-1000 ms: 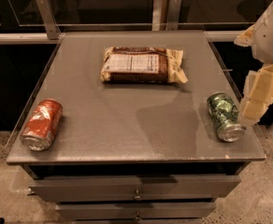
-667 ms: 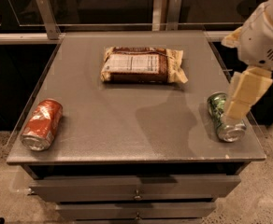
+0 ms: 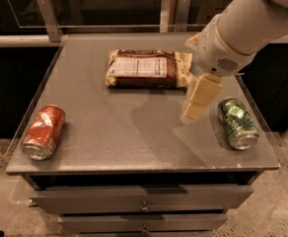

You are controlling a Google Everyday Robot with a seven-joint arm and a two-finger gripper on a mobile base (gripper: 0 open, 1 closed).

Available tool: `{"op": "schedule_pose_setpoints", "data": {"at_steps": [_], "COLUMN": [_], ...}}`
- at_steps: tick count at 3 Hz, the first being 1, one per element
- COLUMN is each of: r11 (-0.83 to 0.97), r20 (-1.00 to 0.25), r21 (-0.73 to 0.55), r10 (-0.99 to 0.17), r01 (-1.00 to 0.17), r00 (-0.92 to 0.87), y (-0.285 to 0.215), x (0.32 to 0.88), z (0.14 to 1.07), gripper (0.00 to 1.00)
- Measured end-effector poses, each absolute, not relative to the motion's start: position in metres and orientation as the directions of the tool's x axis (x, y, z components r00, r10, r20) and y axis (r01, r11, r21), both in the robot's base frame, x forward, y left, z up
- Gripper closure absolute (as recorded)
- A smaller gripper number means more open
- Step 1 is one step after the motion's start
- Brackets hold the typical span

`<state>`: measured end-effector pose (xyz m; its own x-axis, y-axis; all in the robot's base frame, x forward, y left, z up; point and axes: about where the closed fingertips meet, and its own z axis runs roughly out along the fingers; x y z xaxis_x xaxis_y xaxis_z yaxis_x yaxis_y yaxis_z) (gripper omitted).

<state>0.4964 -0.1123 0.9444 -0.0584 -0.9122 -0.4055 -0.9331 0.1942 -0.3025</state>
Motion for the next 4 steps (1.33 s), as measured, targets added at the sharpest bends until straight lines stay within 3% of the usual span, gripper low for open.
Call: {"op": "schedule_pose_setpoints", "data": {"at_steps": [2,4], "r11": [0.171,0.183], "r20": [-0.482,-0.518], "r21": [-0.327,-0.293], "r10": [-0.876,-0.855], "r01": [-0.929,-0.939], "r00": [0.008,-0.005], "y": [-0.035,0.0], "x": [0.578,0.652], "z": [0.913,0.881], "gripper": [0.0,0.0]}}
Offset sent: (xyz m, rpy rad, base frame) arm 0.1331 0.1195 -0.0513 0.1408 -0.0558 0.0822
